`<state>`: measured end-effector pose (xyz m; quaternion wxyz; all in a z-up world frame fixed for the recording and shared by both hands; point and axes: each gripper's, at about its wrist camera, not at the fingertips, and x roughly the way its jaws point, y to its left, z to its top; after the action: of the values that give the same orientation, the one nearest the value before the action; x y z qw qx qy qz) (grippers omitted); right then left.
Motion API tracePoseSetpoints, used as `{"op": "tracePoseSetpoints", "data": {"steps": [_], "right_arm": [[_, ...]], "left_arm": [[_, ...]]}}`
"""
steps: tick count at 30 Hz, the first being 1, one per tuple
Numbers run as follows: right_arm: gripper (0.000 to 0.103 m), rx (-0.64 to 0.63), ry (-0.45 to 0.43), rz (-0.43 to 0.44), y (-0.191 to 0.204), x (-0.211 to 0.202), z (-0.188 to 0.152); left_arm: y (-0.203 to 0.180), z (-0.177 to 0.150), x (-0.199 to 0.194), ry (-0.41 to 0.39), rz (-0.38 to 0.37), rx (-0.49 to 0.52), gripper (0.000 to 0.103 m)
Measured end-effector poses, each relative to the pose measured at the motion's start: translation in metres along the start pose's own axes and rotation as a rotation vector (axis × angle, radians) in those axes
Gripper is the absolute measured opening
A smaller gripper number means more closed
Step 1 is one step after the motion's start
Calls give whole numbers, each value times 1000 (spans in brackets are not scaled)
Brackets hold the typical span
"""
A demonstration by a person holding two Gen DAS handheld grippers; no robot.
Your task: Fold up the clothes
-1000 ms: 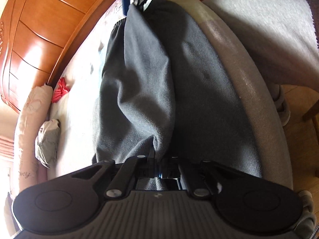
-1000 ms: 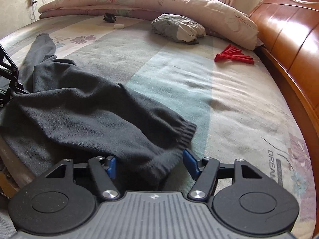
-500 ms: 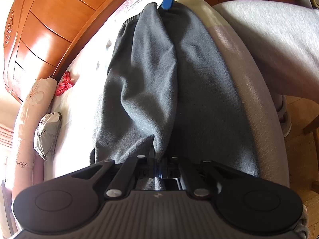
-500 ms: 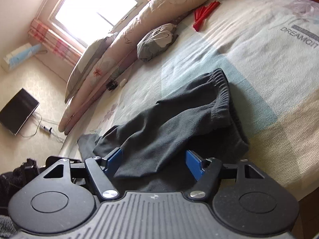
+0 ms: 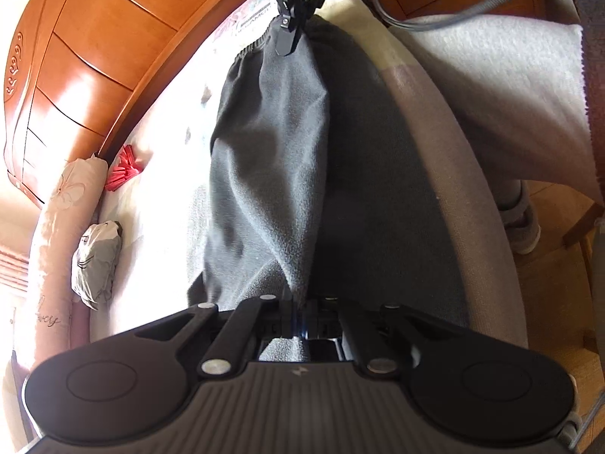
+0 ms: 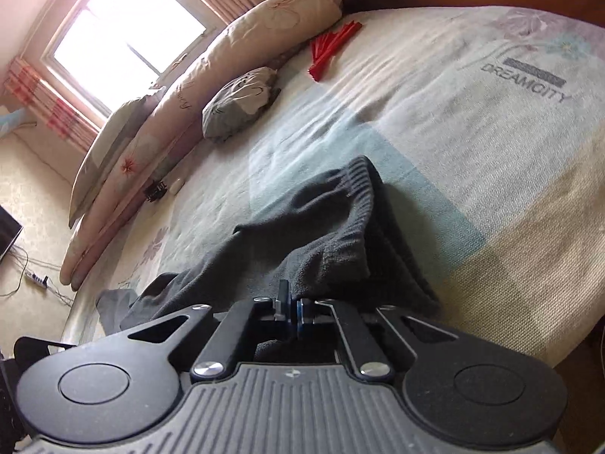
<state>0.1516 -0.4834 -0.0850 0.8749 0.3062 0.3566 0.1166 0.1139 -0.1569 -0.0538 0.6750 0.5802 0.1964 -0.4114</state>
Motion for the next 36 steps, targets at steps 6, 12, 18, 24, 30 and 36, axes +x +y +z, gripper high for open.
{"op": "tracePoseSetpoints", "data": {"steps": [6,12,18,24,30,36], "right_arm": [[4,-60,50,-61,-2,-5,0],[3,-53,86,-124,-15,4,-11],[3,-87,68,-153,-12,0,-9],[4,-103,83,-168,-9,1,-13],[4,-101,91,-170,-9,-1,-18],[4,-75,80,-166,-11,-7,-22]], "left_arm": [[-2,5,-12,17,-72,37,1],[-20,13,7,21,-135,74,1],[-17,20,7,-2,-166,43,1],[-26,16,14,6,-195,32,1],[-22,9,10,2,-198,10,1],[-20,7,6,5,-207,-3,1]]}}
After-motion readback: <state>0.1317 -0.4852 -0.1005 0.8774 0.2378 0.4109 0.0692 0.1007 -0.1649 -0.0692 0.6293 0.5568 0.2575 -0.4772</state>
